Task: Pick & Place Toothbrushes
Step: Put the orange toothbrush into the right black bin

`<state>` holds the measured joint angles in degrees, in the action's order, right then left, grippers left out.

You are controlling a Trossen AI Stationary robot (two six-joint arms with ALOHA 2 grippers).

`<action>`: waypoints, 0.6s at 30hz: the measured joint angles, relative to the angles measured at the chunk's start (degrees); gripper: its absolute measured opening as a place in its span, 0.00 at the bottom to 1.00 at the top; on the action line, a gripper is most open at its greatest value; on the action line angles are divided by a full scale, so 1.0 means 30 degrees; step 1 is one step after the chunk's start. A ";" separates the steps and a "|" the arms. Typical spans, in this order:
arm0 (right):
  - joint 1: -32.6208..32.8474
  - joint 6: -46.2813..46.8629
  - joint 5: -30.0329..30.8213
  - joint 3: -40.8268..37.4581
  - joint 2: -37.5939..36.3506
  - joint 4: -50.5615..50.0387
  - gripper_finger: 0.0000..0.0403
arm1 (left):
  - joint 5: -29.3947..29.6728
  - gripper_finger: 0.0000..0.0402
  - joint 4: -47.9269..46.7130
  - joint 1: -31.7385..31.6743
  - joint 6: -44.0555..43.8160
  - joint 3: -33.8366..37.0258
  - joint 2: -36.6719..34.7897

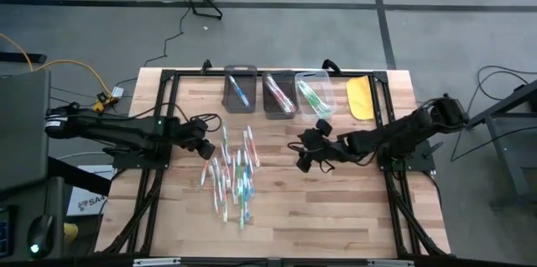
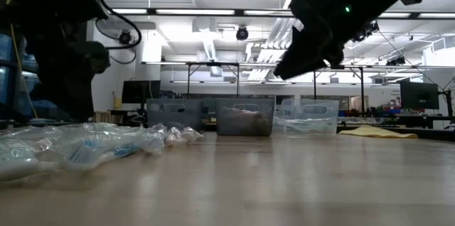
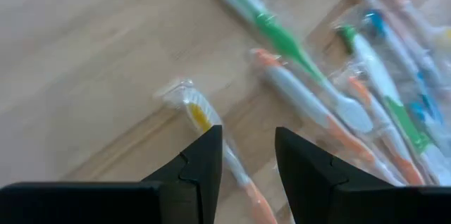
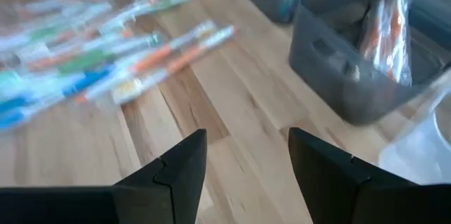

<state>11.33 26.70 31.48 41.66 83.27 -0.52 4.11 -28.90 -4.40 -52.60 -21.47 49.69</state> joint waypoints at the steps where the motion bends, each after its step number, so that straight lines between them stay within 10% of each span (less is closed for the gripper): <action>1: 0.0000 0.0015 -0.0036 -0.0123 0.0012 -0.0006 0.48 | -0.0061 0.32 -0.0007 -0.0108 -0.0097 0.0000 0.0212; 18: -0.0007 -0.0489 -0.0586 -0.0792 0.0150 0.0758 0.48 | -0.0775 0.32 -0.2771 -0.0659 0.3915 -0.2841 0.0755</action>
<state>11.31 25.23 29.72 39.29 83.72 1.75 1.78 -37.21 -6.37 -40.86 -30.00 51.95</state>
